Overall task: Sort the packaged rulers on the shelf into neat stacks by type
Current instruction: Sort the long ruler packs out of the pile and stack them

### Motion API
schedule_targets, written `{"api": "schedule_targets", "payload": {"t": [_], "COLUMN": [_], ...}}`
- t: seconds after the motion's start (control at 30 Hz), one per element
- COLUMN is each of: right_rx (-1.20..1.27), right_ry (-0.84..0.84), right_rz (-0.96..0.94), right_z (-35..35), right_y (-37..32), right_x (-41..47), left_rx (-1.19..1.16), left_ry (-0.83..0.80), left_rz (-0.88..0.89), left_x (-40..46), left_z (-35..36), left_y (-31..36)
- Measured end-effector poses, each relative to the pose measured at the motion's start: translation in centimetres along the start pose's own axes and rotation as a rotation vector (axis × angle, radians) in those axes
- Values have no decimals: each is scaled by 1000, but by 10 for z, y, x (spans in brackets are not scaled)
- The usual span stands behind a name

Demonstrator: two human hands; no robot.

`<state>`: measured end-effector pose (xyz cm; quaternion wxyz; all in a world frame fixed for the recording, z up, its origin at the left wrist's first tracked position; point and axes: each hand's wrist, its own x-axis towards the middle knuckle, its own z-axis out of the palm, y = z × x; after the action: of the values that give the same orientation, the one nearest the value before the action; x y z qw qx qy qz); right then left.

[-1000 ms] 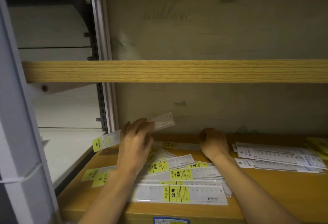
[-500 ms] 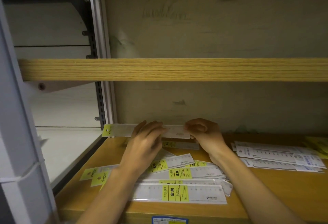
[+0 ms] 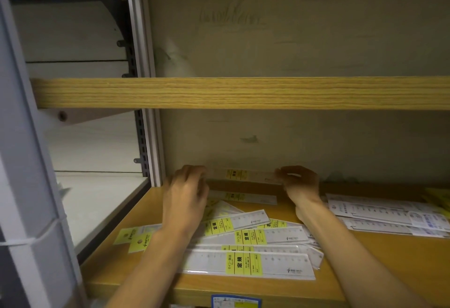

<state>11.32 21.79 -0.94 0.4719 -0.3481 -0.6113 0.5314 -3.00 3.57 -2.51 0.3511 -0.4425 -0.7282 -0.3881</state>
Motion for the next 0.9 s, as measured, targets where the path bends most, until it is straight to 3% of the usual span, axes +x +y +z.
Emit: {"api": "schedule_targets", "payload": {"t": [0.43, 0.67, 0.8, 0.9], "right_rx": [-160, -676, -907, -957], "right_ry": [-7, -42, -40, -51], "right_rz": [28, -243, -284, -274], "right_z": [6, 1, 1, -1], "right_y": [16, 19, 18, 16], "right_x": [9, 3, -2, -5], "left_rx": [37, 9, -145, -243], "left_ry": [0, -63, -208, -439], "left_rz": [4, 23, 38, 33], "left_x": [-1, -1, -3, -4], "left_z": [0, 3, 4, 5], "left_y": [-2, -6, -7, -7]}}
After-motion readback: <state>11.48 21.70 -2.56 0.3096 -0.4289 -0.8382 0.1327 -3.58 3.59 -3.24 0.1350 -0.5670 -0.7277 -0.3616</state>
